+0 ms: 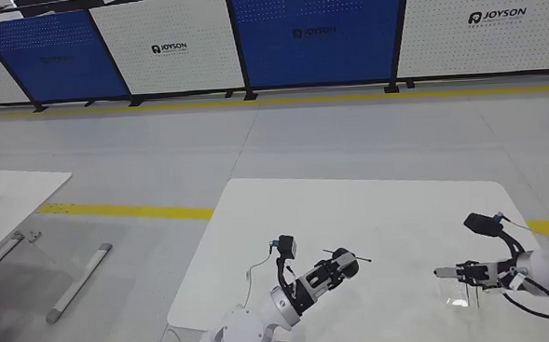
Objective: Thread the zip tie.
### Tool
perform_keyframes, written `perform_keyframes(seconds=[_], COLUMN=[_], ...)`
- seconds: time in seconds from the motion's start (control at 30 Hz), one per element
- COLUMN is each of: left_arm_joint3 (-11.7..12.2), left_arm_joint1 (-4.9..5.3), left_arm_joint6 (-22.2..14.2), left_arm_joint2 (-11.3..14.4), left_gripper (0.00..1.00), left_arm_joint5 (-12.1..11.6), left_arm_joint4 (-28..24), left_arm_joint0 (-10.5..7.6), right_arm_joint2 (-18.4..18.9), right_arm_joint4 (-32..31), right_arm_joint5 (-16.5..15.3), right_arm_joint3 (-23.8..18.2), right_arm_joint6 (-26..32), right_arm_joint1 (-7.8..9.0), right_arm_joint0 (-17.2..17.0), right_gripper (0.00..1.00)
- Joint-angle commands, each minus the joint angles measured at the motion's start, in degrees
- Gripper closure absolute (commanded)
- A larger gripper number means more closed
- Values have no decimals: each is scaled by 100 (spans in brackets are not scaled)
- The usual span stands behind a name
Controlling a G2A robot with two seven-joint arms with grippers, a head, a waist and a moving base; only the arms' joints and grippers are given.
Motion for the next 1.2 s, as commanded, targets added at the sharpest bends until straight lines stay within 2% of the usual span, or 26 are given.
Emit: perform_keyframes(seconds=[0.0,0.3,0.37,0.43,0.5,0.53,0.8,0.9,1.0,1.17], left_arm_joint3=[0,0,0,0,0,0,0,0,0,0], left_arm_joint1=[0,0,0,0,0,0,0,0,0,0], left_arm_joint6=[0,0,0,0,0,0,0,0,0,0], left_arm_joint2=[0,0,0,0,0,0,0,0,0,0], left_gripper=[100,100,100,100,100,100,100,100,100,100], left_arm_joint5=[0,0,0,0,0,0,0,0,0,0], left_arm_joint4=[0,0,0,0,0,0,0,0,0,0], left_arm_joint0=[0,0,0,0,0,0,0,0,0,0], right_arm_joint2=[8,15,35,-49,-177,-228,-231,-354,-470,-598], right_arm_joint4=[-17,57,-7,-41,-304,-356,-375,-688,-908,-796], right_arm_joint5=[-45,10,360,456,762,812,816,956,1118,972], right_arm_joint3=[-5,68,168,142,146,129,139,126,148,448], right_arm_joint6=[0,-123,-217,-166,-85,-20,-64,-204,-156,-41], right_arm_joint1=[0,-6,-7,-15,-17,-20,-20,-22,-31,-69], right_arm_joint0=[2,-42,17,74,153,190,177,150,259,529], right_gripper=[0,0,0,0,0,0,0,0,0,1])
